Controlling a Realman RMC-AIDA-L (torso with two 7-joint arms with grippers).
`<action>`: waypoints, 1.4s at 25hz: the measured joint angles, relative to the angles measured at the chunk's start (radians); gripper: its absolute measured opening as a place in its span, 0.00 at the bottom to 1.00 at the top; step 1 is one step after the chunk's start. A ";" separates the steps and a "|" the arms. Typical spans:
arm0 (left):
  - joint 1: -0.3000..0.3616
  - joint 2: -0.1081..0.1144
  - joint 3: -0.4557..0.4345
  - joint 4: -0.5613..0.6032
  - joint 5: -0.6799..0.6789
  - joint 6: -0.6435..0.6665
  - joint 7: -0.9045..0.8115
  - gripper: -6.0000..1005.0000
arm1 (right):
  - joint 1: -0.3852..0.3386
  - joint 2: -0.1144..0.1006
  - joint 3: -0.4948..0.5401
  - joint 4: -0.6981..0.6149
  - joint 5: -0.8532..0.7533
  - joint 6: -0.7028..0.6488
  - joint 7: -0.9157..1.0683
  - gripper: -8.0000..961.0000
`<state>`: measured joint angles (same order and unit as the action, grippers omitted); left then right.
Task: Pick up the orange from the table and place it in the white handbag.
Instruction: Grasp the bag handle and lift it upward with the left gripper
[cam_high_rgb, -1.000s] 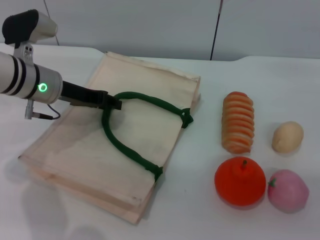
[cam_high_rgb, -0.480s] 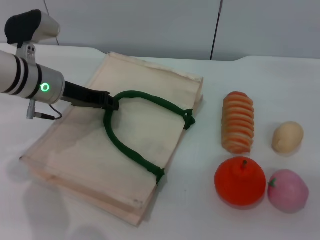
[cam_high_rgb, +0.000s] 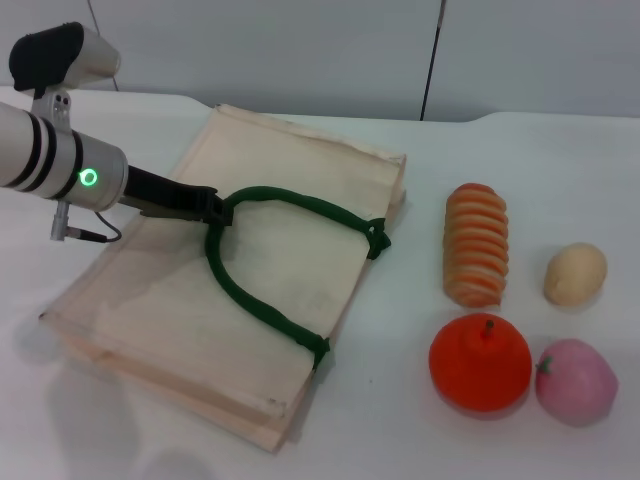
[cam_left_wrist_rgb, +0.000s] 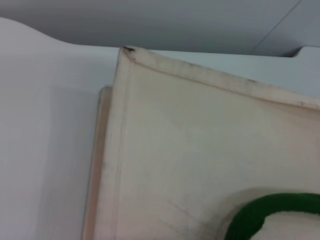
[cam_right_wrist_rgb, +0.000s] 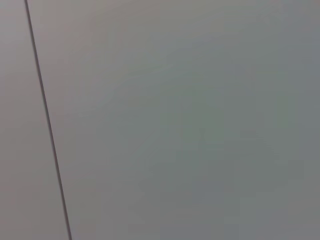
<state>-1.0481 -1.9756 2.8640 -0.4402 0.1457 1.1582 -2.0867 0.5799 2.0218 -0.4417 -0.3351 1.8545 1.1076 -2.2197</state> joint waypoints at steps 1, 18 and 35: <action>0.000 0.000 0.000 0.000 0.000 0.000 -0.002 0.16 | 0.000 0.000 0.000 0.000 0.000 0.000 0.000 0.83; 0.027 0.009 0.000 -0.028 -0.130 0.056 0.048 0.13 | -0.010 -0.001 -0.005 -0.004 -0.006 0.000 0.027 0.83; 0.069 0.006 0.000 -0.325 -0.512 0.517 0.149 0.12 | -0.038 -0.012 -0.020 -0.177 -0.257 0.074 0.309 0.83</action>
<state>-0.9790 -1.9695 2.8639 -0.7648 -0.3668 1.6755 -1.9380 0.5417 2.0095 -0.4617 -0.5122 1.5975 1.1811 -1.9102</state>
